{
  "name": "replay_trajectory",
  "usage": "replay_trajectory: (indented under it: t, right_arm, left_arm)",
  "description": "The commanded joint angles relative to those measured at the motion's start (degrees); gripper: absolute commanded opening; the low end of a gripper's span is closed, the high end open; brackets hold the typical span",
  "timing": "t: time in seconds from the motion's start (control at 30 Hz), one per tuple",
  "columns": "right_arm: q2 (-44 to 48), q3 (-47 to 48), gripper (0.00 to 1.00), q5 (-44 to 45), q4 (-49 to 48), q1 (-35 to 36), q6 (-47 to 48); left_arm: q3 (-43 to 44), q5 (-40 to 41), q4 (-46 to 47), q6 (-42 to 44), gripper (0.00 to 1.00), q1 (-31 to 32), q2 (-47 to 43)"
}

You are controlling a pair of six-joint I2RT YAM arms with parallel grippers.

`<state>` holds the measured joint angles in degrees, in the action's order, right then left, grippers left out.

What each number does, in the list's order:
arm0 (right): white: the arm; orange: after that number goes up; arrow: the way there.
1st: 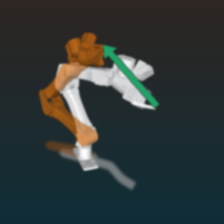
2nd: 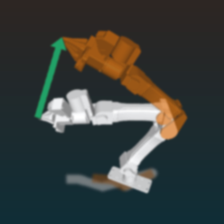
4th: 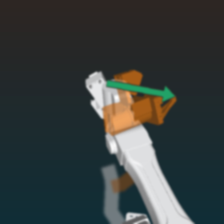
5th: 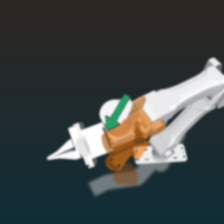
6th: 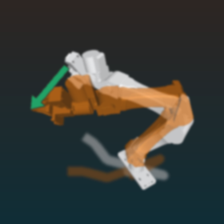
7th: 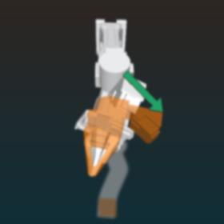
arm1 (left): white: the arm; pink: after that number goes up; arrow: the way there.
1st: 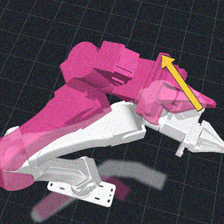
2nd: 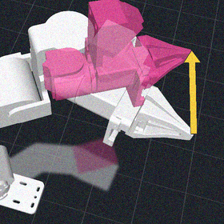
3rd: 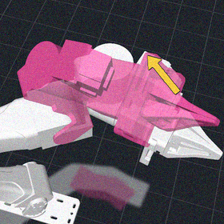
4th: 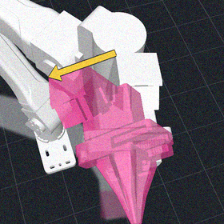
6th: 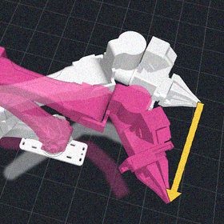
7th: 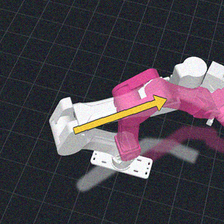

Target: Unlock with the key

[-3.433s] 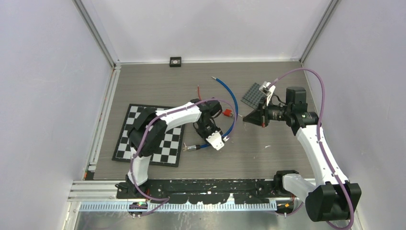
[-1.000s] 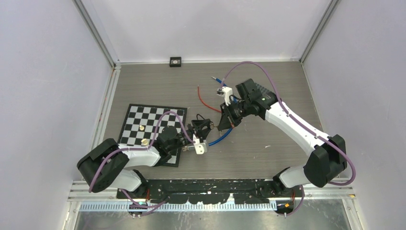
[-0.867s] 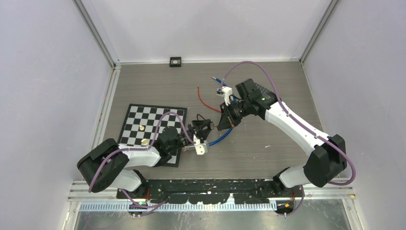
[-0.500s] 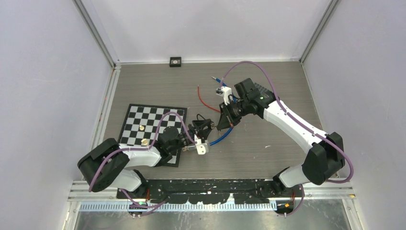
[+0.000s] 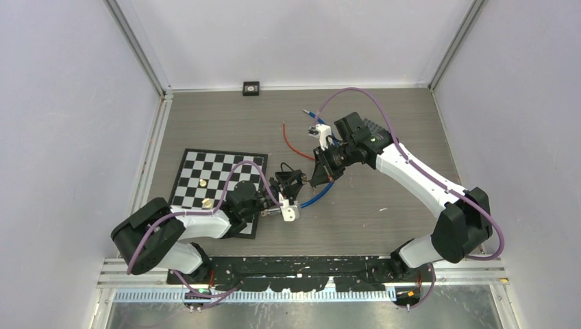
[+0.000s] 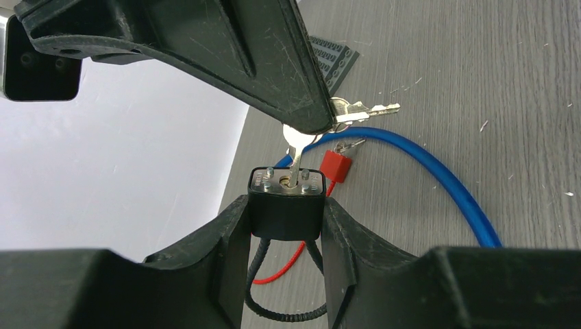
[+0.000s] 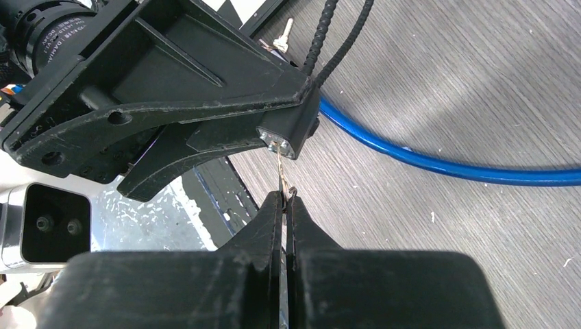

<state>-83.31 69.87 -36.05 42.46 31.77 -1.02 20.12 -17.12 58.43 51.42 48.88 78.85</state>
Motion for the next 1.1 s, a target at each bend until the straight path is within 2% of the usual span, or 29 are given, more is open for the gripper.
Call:
replay_trajectory:
  t: [0.0, 0.77, 1.07]
  right_arm:
    - [0.25, 1.64, 0.01, 0.62, -0.77, 0.31, -0.61]
    - [-0.19, 1.76, 0.01, 5.26, -1.76, 0.31, -2.54]
    - [-1.73, 1.46, 0.01, 8.33, -3.17, 0.31, -5.13]
  left_arm:
    - [1.9, 0.25, 3.35, 0.45, 0.0, 0.42, -0.32]
    - [2.15, 0.65, 1.44, 1.0, 0.0, 1.6, 0.01]
    - [8.21, 12.91, -6.34, 2.11, 0.0, 6.06, 2.6]
